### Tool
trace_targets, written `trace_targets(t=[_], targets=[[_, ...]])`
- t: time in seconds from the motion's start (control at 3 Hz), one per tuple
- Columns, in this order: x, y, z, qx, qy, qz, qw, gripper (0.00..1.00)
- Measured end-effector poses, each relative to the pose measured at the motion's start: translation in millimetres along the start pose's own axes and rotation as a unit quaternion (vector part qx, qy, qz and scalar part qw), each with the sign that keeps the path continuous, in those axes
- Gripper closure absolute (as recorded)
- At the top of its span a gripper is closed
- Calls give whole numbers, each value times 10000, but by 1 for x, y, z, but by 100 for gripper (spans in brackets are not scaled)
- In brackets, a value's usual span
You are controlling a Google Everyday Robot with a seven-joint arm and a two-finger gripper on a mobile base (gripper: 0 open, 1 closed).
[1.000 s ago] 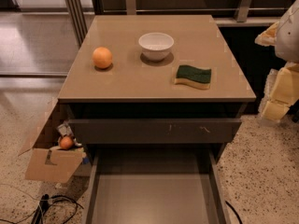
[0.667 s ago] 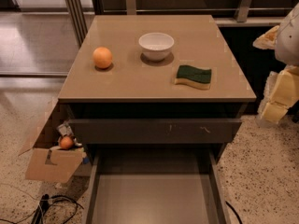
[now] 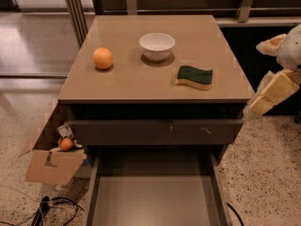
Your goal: Place sponge into middle drawer
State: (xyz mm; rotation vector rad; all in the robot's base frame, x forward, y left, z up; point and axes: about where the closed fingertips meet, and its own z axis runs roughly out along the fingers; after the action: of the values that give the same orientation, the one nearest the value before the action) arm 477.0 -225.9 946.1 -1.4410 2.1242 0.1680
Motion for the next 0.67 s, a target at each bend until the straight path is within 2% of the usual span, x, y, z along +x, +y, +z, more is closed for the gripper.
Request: trace_targets(t=[0.33,0.67], targets=[[-10,-27,16,270,-404,131,9987,0],[-10,-27,16,269,-404,130,9987,0]])
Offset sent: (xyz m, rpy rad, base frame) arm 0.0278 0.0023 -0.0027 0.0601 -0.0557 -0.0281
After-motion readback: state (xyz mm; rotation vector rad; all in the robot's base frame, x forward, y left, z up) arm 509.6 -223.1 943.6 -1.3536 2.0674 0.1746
